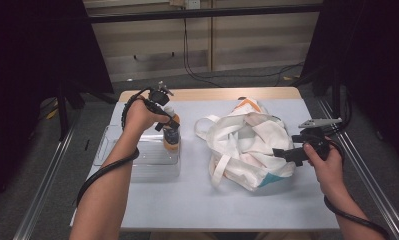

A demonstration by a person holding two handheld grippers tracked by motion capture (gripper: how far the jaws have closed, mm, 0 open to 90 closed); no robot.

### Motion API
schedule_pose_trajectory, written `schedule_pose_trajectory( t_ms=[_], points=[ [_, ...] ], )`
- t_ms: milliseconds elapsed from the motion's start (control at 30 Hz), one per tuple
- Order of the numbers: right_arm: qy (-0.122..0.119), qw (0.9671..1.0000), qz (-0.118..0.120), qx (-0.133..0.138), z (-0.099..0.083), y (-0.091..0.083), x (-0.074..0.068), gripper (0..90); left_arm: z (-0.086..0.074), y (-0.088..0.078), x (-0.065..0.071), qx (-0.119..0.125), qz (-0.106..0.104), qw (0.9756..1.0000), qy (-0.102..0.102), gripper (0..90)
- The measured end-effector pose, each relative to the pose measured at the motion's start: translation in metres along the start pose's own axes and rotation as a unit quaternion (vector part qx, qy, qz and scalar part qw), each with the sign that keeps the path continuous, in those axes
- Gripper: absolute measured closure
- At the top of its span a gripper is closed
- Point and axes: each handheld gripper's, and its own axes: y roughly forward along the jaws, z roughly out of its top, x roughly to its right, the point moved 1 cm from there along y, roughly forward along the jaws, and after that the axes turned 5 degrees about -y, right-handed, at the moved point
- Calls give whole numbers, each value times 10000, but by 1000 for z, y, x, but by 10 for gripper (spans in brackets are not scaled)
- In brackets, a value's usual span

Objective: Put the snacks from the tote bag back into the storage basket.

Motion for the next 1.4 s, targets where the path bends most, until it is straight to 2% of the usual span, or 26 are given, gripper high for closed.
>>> schedule_pose_trajectory(
  t_ms=[200, 233, 267, 433, 467, 500, 533, 600, 633, 833, 867, 933, 1033, 1133, 1200, 1233, 1333, 1367, 1400],
  points=[
    [20, 10000, 12, -6, 0, 0, 0, 22, -1, 1, -2, 5, -11, 10000, 58, 300],
    [14, 10000, 7, -8, 0, -1, 0, 22, -2, 1, -1, 68, -8, 10000, -25, 300],
    [6, 10000, 13, 0, 0, -1, 0, 22, -2, 0, -2, -1, 0, 10000, 74, 300],
    [7, 10000, -11, 24, 0, -3, 0, 22, -6, 0, -1, 70, -3, 9999, 86, 299],
    [9, 10000, -6, 23, 0, -3, 0, 22, -7, -1, -2, 60, -17, 10000, 51, 298],
    [4, 10000, 3, 22, 0, -3, 0, 22, -8, 0, -2, 152, -16, 9999, 5, 298],
    [-7, 10000, -5, 22, 0, -3, -1, 22, -9, -1, -3, 65, -14, 10000, 34, 298],
    [3, 10000, -5, 30, 1, -4, -1, 22, -11, 0, -3, 182, -36, 9998, -88, 298],
    [-20, 10000, -12, 43, 1, -4, -1, 22, -11, -1, -4, 115, -38, 9999, -15, 298],
    [-10, 10000, 0, 42, 2, -4, -2, 22, -15, -2, -4, 163, -64, 9998, -80, 295],
    [-8, 10000, 8, 40, 2, -4, -2, 22, -15, -1, -3, 278, -90, 9993, -249, 294],
    [4, 10000, -11, 47, 2, -5, -2, 22, -16, -2, -5, 216, -98, 9996, -152, 293],
    [-10, 10000, -4, 63, 3, -6, -3, 22, -16, -3, -6, 312, -194, 9989, -307, 273],
    [-14, 10000, -7, 62, 2, -6, -2, 22, -17, -5, -6, 417, -185, 9982, -392, 227],
    [-2, 10000, -14, 43, 1, -6, -1, 22, -17, -6, -4, 448, -196, 9973, -540, 210],
    [2, 10000, -21, 47, 1, -6, -1, 22, -18, -7, -5, 389, -203, 9980, -452, 194],
    [-1, 10000, -28, 69, 3, -7, -2, 22, -18, -9, -4, 419, -201, 9977, -491, 176],
    [-5, 10000, -25, 77, 3, -8, -2, 22, -19, -9, -3, 491, -188, 9970, -566, 171],
    [-4, 10000, -27, 79, 3, -8, -2, 22, -20, -11, -4, 395, -167, 9980, -473, 166]
  ],
)
